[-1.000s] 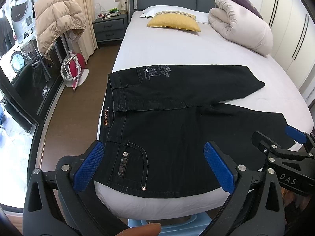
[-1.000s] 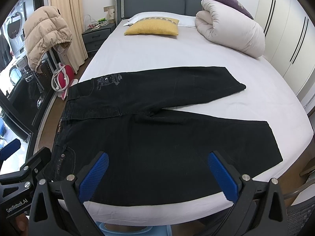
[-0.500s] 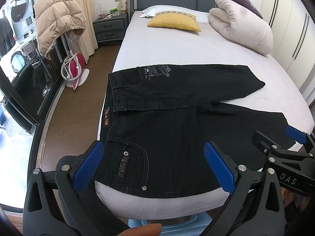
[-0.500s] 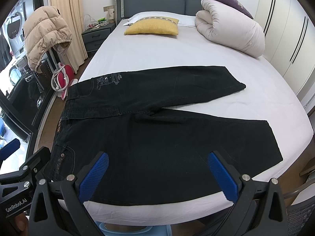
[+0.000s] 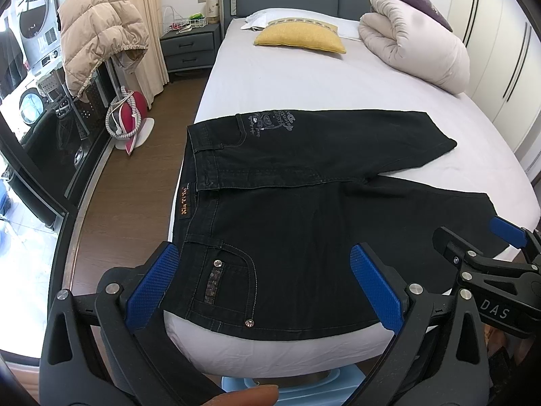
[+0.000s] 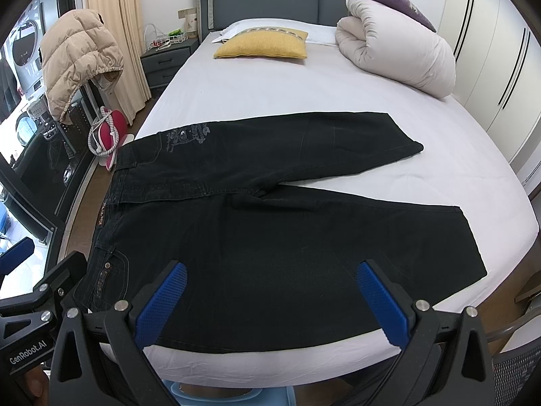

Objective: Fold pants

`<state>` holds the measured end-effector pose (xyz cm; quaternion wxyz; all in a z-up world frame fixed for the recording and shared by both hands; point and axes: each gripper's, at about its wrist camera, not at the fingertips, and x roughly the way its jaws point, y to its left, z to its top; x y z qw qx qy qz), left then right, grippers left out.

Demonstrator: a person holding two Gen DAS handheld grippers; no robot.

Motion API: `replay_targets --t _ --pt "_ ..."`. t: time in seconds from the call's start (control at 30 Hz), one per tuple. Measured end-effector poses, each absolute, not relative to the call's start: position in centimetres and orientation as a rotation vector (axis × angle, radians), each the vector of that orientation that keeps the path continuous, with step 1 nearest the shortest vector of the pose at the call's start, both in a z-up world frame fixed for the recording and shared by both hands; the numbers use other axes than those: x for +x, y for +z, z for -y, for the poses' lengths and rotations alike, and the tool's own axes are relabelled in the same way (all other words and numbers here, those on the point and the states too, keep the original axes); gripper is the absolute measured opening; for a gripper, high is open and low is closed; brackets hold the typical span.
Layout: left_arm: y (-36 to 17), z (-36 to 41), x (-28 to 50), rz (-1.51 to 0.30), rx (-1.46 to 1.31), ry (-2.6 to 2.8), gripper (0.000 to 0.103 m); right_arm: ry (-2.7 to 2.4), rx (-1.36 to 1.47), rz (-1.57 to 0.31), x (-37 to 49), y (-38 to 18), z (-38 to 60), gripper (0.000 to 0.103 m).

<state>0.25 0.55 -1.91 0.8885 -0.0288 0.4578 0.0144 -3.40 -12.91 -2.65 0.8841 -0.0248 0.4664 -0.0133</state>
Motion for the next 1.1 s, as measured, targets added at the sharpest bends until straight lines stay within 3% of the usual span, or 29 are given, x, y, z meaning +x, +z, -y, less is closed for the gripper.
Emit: replay_targets --t 1.1 --pt "-3.1 -2.5 3.3 -0.894 -0.027 0.024 0.103 0.027 -0.003 -0.962 -2.8 -3.5 13.0 0.103"
